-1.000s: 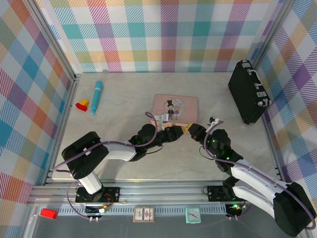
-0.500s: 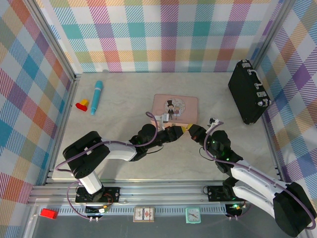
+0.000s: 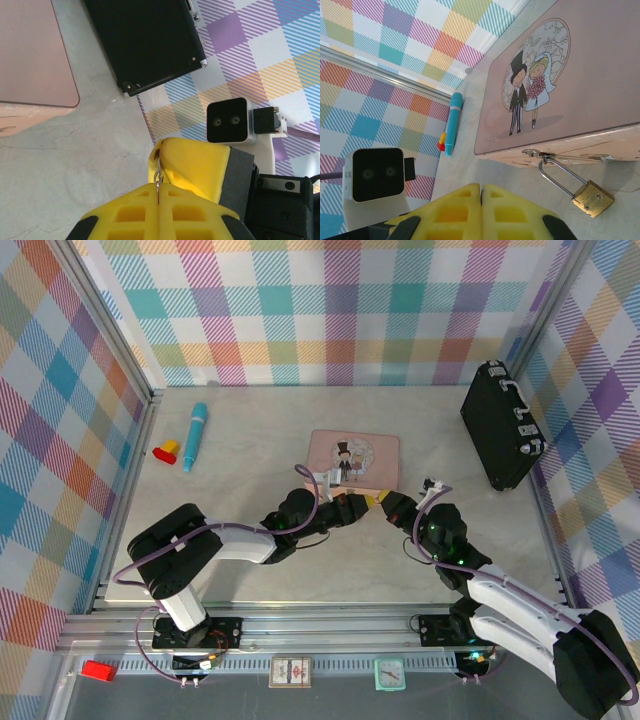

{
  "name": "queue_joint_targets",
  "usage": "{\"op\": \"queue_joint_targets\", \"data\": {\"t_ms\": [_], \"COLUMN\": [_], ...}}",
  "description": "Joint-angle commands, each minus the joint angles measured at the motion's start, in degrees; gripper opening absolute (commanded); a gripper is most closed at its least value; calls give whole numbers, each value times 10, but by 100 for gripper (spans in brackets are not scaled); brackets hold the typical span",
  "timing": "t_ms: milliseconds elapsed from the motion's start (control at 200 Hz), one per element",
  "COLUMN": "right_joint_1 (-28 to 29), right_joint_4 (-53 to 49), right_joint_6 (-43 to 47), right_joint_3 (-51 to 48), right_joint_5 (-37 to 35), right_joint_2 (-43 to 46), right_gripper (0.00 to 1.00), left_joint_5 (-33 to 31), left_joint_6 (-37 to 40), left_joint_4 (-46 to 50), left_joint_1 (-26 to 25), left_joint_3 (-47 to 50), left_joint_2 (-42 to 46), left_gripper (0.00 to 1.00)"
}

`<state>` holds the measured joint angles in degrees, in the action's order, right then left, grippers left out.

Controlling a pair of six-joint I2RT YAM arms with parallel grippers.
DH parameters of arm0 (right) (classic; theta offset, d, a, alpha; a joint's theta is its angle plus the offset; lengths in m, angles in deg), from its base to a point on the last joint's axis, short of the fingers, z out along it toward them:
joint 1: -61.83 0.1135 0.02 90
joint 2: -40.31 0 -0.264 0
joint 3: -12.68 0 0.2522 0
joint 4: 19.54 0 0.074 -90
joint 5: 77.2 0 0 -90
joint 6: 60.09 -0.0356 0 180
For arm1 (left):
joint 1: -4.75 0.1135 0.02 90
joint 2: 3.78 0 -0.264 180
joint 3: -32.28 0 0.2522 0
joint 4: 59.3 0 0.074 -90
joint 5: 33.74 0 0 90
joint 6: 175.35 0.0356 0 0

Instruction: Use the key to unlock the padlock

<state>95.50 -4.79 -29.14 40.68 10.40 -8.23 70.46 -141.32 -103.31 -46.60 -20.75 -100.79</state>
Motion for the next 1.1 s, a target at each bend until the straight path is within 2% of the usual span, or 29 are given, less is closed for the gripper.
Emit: {"op": "queue_joint_targets", "data": {"t_ms": [0,45,95,145,215,345,435,570,830,1095], "right_joint_1": [3,2,-2,-16,-51,-120,-146,-151,-146,-122], "right_joint_4": [-28,-51,-71,-88,-92,-47,-6,81,119,111], "right_joint_6": [31,49,76,104,139,180,199,208,206,222], "right_joint_3": [22,26,32,41,51,59,53,53,66,67], "right_joint_5": [40,41,52,83,161,328,387,466,532,535], "right_joint_2": [11,20,33,44,52,35,20,2,-7,-29], "right_gripper": [1,11,28,39,45,44,43,43,41,42], "left_joint_5": [5,14,28,39,69,95,131,174,182,195], "left_joint_6": [16,25,42,68,123,232,265,298,334,324], "left_joint_4": [16,38,74,120,212,372,414,444,486,460], "left_joint_1": [14,20,30,36,45,48,57,58,58,58], "left_joint_3": [-17,-19,-22,-25,-42,-70,-76,-85,-93,-86], "left_joint_2": [22,32,46,69,104,166,189,213,249,259], "left_gripper": [0,0,0,0,0,0,0,0,0,0]}}
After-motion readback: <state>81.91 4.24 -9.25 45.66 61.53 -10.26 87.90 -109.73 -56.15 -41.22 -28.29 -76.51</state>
